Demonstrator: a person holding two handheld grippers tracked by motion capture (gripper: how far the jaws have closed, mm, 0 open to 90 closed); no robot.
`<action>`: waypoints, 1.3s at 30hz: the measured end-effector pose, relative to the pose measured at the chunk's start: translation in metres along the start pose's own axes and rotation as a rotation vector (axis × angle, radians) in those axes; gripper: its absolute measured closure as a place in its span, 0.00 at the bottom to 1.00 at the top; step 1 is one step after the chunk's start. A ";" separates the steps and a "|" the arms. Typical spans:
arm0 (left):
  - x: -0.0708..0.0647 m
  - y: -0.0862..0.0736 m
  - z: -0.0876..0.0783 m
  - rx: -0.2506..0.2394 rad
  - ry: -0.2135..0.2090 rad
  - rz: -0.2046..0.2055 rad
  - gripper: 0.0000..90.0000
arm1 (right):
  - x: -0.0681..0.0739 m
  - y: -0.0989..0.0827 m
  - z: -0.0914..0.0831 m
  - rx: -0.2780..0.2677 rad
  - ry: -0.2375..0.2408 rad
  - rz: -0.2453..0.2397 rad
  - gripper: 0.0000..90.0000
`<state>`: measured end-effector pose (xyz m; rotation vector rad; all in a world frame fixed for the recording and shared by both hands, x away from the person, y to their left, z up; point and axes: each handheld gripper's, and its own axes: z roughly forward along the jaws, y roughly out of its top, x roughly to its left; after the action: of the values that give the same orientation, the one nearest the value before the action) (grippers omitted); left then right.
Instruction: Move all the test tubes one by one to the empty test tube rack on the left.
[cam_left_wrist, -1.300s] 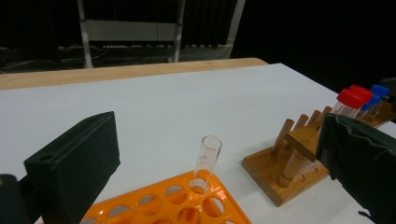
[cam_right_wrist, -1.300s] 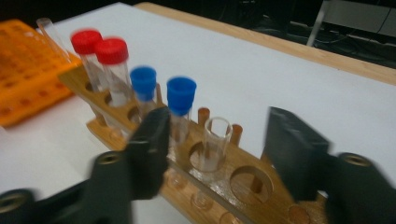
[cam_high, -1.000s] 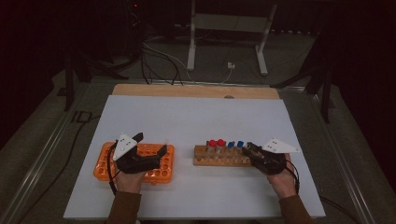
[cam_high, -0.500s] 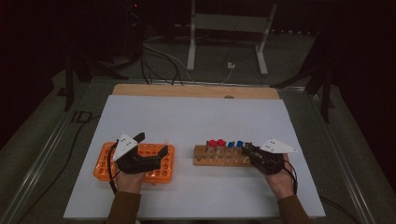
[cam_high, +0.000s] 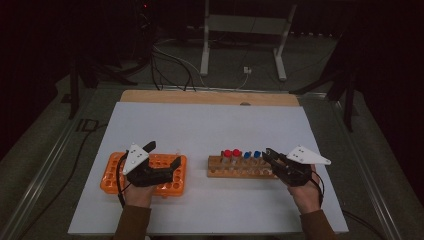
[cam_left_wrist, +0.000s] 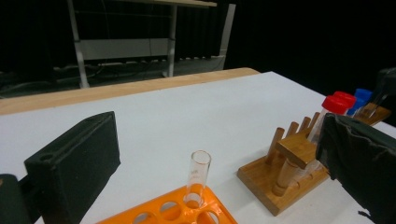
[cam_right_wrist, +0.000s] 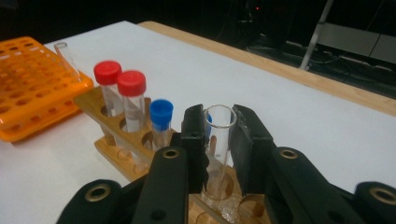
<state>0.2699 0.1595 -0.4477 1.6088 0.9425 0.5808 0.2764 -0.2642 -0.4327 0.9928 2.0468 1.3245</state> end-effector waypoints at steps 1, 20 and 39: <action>0.000 0.000 0.000 0.001 0.004 0.009 0.01 | 0.000 0.000 0.000 0.000 0.000 0.000 0.85; -0.015 0.005 0.002 0.032 0.000 0.016 0.01 | 0.017 0.029 -0.019 -0.035 0.092 0.020 0.85; -0.083 0.017 0.033 0.095 -0.228 0.149 0.17 | 0.049 0.037 0.003 0.015 0.241 0.006 0.85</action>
<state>0.2541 0.0714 -0.4305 1.7989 0.6936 0.4474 0.2604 -0.2137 -0.4015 0.8817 2.2338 1.4958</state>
